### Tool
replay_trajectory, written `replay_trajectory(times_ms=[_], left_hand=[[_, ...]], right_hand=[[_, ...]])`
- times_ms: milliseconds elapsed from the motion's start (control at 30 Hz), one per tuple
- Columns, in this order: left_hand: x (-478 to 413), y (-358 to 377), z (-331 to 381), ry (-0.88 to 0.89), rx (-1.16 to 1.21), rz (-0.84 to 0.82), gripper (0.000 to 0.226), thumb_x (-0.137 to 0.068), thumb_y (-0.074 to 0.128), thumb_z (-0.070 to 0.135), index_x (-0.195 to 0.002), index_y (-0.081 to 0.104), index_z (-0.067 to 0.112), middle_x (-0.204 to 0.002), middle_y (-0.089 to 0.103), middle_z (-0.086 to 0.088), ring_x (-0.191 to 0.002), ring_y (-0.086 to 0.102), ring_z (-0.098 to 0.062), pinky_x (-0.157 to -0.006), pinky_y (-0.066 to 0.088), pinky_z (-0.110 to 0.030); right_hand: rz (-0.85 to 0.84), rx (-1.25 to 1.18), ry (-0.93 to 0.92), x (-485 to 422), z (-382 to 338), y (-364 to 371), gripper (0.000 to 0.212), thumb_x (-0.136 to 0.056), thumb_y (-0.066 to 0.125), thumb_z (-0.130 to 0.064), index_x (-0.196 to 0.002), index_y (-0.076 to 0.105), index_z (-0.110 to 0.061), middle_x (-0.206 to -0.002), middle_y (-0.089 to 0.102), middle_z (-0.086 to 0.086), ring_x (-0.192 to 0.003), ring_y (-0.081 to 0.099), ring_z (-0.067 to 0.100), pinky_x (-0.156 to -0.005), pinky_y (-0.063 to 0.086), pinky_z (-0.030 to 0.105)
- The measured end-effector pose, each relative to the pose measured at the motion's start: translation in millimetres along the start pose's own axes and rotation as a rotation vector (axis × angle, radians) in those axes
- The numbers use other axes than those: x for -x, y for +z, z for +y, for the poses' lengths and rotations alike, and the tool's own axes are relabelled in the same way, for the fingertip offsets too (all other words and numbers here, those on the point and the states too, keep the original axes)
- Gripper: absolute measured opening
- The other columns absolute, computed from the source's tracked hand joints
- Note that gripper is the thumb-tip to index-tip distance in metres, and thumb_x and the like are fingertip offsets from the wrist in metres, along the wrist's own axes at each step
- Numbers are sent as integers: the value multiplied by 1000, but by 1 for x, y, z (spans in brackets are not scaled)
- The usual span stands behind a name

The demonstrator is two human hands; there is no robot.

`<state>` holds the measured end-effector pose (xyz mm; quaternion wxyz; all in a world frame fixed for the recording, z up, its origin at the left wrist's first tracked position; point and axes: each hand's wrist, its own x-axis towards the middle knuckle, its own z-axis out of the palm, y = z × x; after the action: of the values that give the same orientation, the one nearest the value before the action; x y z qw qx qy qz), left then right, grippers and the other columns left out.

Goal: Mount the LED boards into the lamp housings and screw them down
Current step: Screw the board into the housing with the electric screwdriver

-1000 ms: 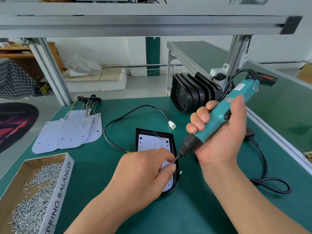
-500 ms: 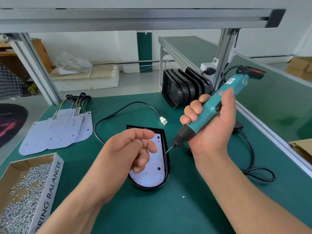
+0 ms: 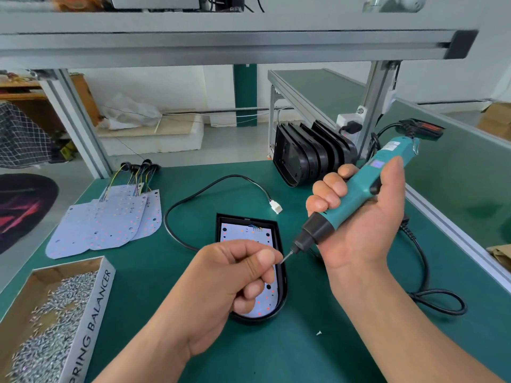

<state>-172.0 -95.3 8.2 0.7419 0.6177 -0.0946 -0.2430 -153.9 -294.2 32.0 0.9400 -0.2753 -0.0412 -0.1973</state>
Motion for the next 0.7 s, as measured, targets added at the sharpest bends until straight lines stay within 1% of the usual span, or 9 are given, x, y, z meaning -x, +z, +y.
replay_trajectory(times_ms=[67, 100, 200, 433, 700], left_hand=[[0, 2, -2, -23, 60, -8, 27, -80, 81, 26, -99, 84, 7, -82, 68, -8, -57, 50, -8, -47, 40, -19], [0, 2, -2, -39, 91, -11, 28, -79, 79, 23, -101, 84, 6, -85, 70, -9, -60, 54, -9, -48, 43, -19], [-1, 3, -4, -74, 152, -34, 24, -81, 76, 13, -102, 84, 4, -91, 75, -15, -63, 60, -11, -49, 46, -18], [-1, 4, -5, -104, 163, -44, 19, -82, 76, 9, -98, 84, 4, -96, 76, -22, -60, 60, -13, -48, 46, -20], [0, 5, -3, -96, 151, -35, 15, -83, 75, 12, -94, 85, 11, -92, 76, -19, -59, 59, -14, -49, 47, -20]], right_hand=[[-5, -5, -9, 0, -1, 1, 52, -98, 54, -65, -88, 55, -15, -71, 43, -1, -59, 40, 16, -55, 42, 28], [-6, -8, -14, 0, -1, 0, 52, -98, 54, -66, -88, 55, -15, -71, 43, -1, -59, 40, 16, -55, 42, 28], [-3, -1, -30, 1, -1, 0, 53, -98, 53, -67, -88, 55, -15, -71, 43, 0, -60, 39, 16, -55, 41, 28], [-13, 36, -37, 1, 1, 1, 51, -98, 54, -65, -88, 54, -15, -71, 44, 1, -58, 40, 17, -55, 43, 29], [-31, 66, -25, 2, 1, 1, 52, -101, 49, -65, -88, 55, -15, -69, 44, 0, -57, 41, 16, -54, 43, 29]])
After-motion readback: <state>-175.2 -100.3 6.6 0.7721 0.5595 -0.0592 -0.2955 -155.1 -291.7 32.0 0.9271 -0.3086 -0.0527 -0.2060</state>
